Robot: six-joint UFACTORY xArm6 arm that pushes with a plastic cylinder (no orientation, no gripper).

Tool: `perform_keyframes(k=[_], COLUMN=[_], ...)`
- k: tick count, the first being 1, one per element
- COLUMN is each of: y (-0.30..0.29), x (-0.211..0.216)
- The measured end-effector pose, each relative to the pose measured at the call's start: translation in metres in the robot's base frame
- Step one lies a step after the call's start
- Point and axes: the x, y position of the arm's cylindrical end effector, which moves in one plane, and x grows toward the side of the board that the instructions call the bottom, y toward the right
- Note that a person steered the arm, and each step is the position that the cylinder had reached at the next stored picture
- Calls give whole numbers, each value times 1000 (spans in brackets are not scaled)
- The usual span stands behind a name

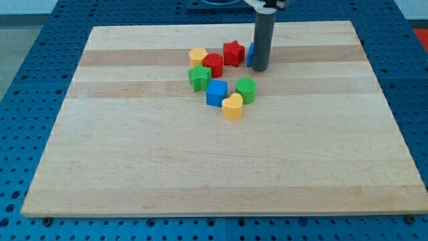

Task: Slide the blue triangle parallel right to the red star

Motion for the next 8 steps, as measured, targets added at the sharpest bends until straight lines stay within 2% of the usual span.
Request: perform_keyframes(k=[5,6,8], y=[40,40,27], x=[-87,-93,-72])
